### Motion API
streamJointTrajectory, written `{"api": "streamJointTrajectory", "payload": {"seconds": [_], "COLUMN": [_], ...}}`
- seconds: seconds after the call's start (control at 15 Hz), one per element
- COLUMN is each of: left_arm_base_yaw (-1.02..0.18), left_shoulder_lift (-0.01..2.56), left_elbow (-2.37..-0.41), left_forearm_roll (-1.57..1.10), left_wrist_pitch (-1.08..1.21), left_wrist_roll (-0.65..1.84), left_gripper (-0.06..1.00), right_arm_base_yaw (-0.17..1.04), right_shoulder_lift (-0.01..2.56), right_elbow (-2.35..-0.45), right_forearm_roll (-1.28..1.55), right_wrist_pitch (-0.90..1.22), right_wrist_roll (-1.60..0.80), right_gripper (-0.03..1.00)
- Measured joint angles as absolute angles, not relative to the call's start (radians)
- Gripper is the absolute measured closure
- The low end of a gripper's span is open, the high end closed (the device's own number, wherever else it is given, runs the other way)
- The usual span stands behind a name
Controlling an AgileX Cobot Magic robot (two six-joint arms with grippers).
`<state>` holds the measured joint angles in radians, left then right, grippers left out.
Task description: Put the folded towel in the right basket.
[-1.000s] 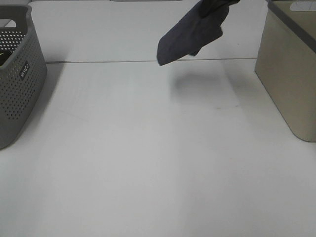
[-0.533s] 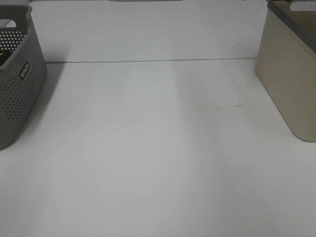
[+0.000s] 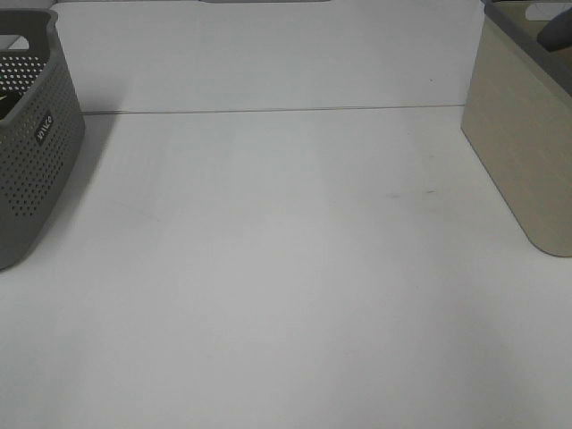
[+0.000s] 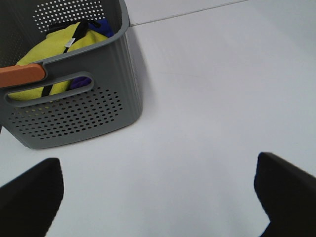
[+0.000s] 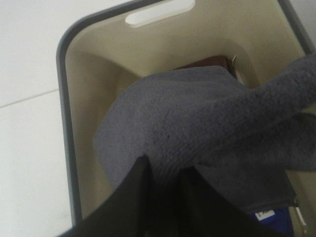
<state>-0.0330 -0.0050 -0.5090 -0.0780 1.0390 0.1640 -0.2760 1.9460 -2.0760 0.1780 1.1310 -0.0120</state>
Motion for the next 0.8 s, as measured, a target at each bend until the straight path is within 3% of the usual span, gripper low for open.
{"api": "streamJointTrajectory", "payload": {"seconds": [0.2, 0.33, 0.53, 0.8], "left_arm_base_yaw": [-0.033, -0.033, -0.033, -0.033], "left_shoulder_lift": [-0.005, -0.005, -0.005, -0.005], "left_elbow": [-0.509, -0.509, -0.509, -0.509], "left_forearm_roll": [-0.078, -0.078, -0.078, -0.078], "left_wrist_pitch": [1.039, 1.039, 1.039, 1.039], "left_wrist_roll": [0.164, 0.164, 0.164, 0.164], "left_gripper": [-0.04, -0.04, -0.04, -0.04], "right_arm_base_yaw": [-0.276, -0.276, -0.267, -0.150], "right_shoulder_lift": [2.006, 2.019, 1.988, 1.925], "right_elbow": [-2.043, -2.040, -2.040, -2.040], "right_forearm_roll": [0.159, 0.166, 0.209, 0.175], "right_wrist_pitch": [1.150, 1.169, 1.178, 1.216], "right_wrist_roll": [0.019, 0.023, -0.007, -0.027], "right_gripper": [0.53, 0.42, 0.40, 0.40]}}
